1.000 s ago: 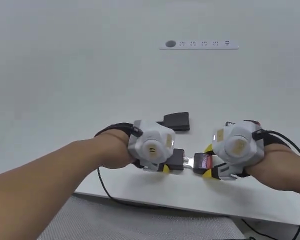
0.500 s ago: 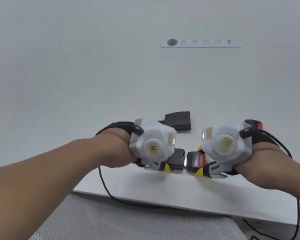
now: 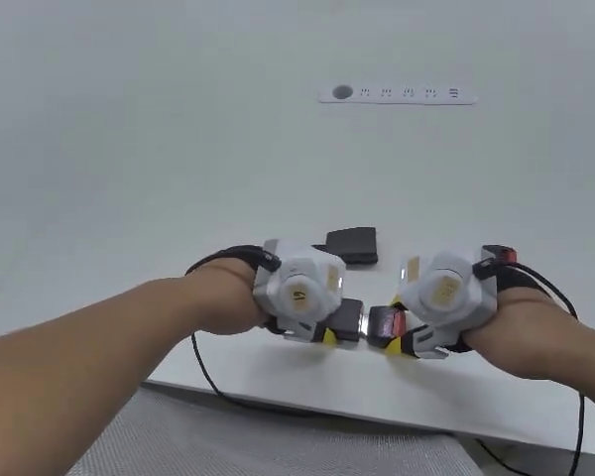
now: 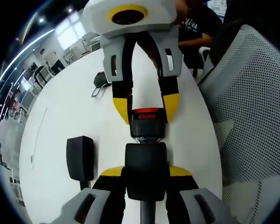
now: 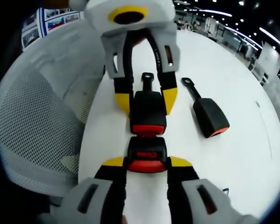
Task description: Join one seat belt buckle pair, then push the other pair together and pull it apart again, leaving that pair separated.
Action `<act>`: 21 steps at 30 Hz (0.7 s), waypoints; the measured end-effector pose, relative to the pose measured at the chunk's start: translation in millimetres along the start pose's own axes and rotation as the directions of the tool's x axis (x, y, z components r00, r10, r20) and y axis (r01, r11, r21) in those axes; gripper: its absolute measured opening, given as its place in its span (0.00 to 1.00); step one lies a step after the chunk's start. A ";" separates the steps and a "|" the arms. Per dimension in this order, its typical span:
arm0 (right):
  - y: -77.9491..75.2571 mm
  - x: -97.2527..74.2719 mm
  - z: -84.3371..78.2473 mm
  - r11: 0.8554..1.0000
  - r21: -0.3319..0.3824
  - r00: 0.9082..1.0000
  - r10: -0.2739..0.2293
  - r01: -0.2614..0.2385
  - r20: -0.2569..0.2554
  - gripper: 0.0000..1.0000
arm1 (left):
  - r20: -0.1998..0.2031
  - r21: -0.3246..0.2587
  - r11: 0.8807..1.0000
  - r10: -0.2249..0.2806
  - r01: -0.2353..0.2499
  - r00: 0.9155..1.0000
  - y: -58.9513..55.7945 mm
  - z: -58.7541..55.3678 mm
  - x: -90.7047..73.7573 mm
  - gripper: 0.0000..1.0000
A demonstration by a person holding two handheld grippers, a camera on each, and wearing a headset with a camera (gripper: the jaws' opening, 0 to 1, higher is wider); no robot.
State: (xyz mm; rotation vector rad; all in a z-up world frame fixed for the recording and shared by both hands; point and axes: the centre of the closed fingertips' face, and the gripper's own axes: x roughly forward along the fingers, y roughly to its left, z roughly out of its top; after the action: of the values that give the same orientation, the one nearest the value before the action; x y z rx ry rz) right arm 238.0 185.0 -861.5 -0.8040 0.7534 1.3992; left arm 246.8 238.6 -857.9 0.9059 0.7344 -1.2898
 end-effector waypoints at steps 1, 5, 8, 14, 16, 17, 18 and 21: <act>0.2 -0.1 -0.1 1.000 -0.002 1.000 -0.001 0.001 -0.002 0.32 | 0.006 -0.002 1.000 -0.002 0.002 1.000 0.5 -0.3 -0.2 0.33; -0.9 0.5 -0.3 1.000 -0.002 1.000 -0.002 0.002 -0.011 0.32 | 0.005 0.013 1.000 0.002 -0.002 1.000 -0.1 -0.2 -0.7 0.33; -0.5 0.2 -1.6 1.000 -0.004 1.000 -0.002 0.002 -0.010 0.32 | 0.006 0.015 1.000 0.010 -0.010 1.000 0.5 -0.4 -0.8 0.33; -0.2 0.7 -1.5 1.000 0.001 1.000 -0.003 0.003 -0.026 0.32 | -0.008 0.019 1.000 0.012 -0.012 1.000 -0.1 -0.5 -0.8 0.33; -0.5 0.3 -1.8 1.000 0.004 1.000 -0.002 0.002 -0.027 0.32 | -0.013 0.023 1.000 0.009 -0.009 1.000 0.0 -0.9 -0.7 0.33; -0.8 0.4 -1.6 1.000 0.006 1.000 -0.003 0.003 -0.028 0.32 | -0.016 0.019 1.000 0.009 -0.008 1.000 0.3 -0.8 -0.6 0.33; -1.1 0.3 -1.3 1.000 0.007 1.000 -0.003 0.003 -0.031 0.32 | -0.018 0.007 1.000 0.010 -0.010 1.000 0.8 -0.7 -0.4 0.33; -0.9 1.0 -1.1 1.000 -0.006 0.999 0.001 -0.001 -0.054 0.33 | -0.030 0.004 1.000 0.011 -0.011 0.999 0.6 -0.3 0.4 0.34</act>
State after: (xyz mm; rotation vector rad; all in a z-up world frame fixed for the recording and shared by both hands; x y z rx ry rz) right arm 238.9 184.6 -862.9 -0.8486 0.7914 1.3857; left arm 247.4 238.7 -858.3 0.9331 0.7491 -1.2708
